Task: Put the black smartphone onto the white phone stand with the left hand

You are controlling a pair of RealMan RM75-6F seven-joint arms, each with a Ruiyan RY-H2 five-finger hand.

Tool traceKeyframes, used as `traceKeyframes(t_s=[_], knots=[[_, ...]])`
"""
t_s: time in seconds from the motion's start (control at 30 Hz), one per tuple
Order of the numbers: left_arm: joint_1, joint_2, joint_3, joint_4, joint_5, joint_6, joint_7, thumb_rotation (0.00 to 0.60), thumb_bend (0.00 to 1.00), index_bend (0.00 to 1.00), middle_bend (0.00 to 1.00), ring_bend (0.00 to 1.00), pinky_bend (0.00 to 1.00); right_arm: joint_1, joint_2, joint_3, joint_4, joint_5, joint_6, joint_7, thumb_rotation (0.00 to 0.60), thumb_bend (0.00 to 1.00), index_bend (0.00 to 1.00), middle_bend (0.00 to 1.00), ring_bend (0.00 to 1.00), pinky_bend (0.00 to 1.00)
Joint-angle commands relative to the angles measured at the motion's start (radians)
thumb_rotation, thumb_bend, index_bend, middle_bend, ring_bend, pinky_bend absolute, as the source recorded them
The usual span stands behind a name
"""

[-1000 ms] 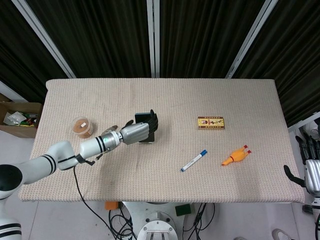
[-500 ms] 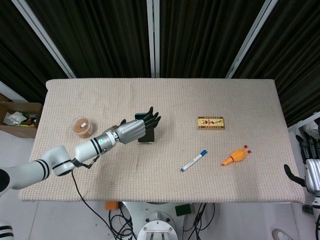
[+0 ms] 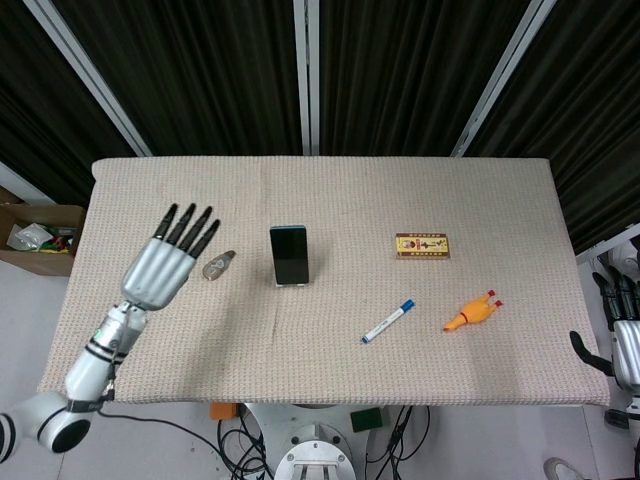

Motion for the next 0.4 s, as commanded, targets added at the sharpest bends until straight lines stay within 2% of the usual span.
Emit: traceKeyframes(t_s=[0.03,0.07,0.1,0.23,0.4], knots=[[0.203,0.067,0.068,-0.121,-0.139,0.142,-0.201,0.087,0.00,0.00,0.00,0.00,0.14,-0.008,-0.014,-0.007,0.030,-0.017,0.019,-0.022,0.600,0.32,0.00,0.00,0.00,0.00],[0.230,0.071,0.080,-0.124,-0.144,0.154,-0.248,0.019,0.00,0.00,0.00,0.00,0.14,-0.011,-0.019,-0.010,0.043,-0.022,0.027,-0.029,0.600,0.32,0.00,0.00,0.00,0.00],[0.253,0.074,0.093,-0.117,-0.137,0.164,-0.297,0.000,0.00,0.00,0.00,0.00,0.14,-0.014,-0.025,-0.012,0.057,-0.026,0.033,-0.036,0.600,0.31,0.00,0.00,0.00,0.00],[0.348,0.045,0.158,0.014,-0.058,0.225,-0.447,0.000,0.00,0.00,0.00,0.00,0.14,-0.026,-0.043,-0.024,0.106,-0.035,0.045,-0.028,0.600,0.30,0.00,0.00,0.00,0.00],[0.422,-0.009,0.183,0.147,-0.005,0.276,-0.554,0.000,0.00,0.00,0.00,0.00,0.14,-0.030,-0.050,-0.032,0.129,-0.037,0.038,-0.011,0.600,0.30,0.00,0.00,0.00,0.00]])
